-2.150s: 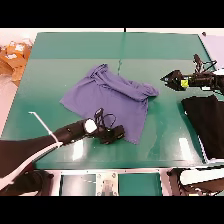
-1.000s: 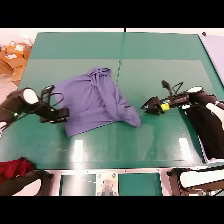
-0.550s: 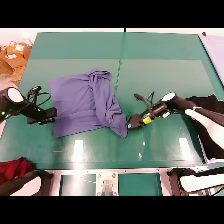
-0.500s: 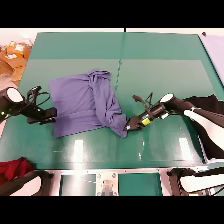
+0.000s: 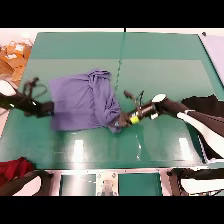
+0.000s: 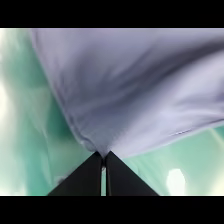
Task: Fold the shirts.
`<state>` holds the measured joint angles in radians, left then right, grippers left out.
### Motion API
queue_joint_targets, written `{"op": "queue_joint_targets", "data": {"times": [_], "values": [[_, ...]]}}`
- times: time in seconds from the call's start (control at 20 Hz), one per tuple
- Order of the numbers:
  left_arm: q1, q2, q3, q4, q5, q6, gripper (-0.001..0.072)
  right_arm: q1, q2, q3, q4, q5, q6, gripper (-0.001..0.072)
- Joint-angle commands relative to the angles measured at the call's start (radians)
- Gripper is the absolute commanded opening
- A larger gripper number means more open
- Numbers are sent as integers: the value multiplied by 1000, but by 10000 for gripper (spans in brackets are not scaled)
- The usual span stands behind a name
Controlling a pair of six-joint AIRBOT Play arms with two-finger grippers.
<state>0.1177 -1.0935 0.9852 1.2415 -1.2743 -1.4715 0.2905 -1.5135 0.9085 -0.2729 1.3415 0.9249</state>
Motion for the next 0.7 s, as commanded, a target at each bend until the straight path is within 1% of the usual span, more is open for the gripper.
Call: {"op": "queue_joint_targets", "data": {"times": [0.0, 0.1, 0.15, 0.2, 0.25, 0.3, 0.4, 0.5, 0.6, 0.65], "values": [[0, 138, 320, 35, -25, 2, 20, -102, 141, 198, 310, 111, -13, 17], [0, 233, 615, 34, 75, -5, 20, -230, 268, 393, 380, 10, 29, 16], [0, 260, 769, 34, 118, -4, 20, -289, 334, 487, 386, -80, 50, 17], [0, 266, 909, 32, 130, 2, 20, -336, 393, 561, 383, -157, 71, 16], [0, 264, 1055, 25, 115, 8, 20, -379, 455, 626, 381, -226, 92, 16], [0, 264, 1152, 20, 116, 11, 20, -410, 511, 669, 381, -279, 97, 16], [0, 266, 1263, 14, 133, 15, 20, -457, 632, 721, 381, -390, 96, 16], [0, 266, 1300, 10, 128, 14, 20, -489, 745, 727, 357, -505, 95, 16], [0, 266, 1286, -5, 120, 14, 20, -521, 834, 727, 253, -584, 97, 17], [0, 266, 1270, -35, 119, 14, 20, -529, 866, 727, 216, -599, 97, 16]]}}
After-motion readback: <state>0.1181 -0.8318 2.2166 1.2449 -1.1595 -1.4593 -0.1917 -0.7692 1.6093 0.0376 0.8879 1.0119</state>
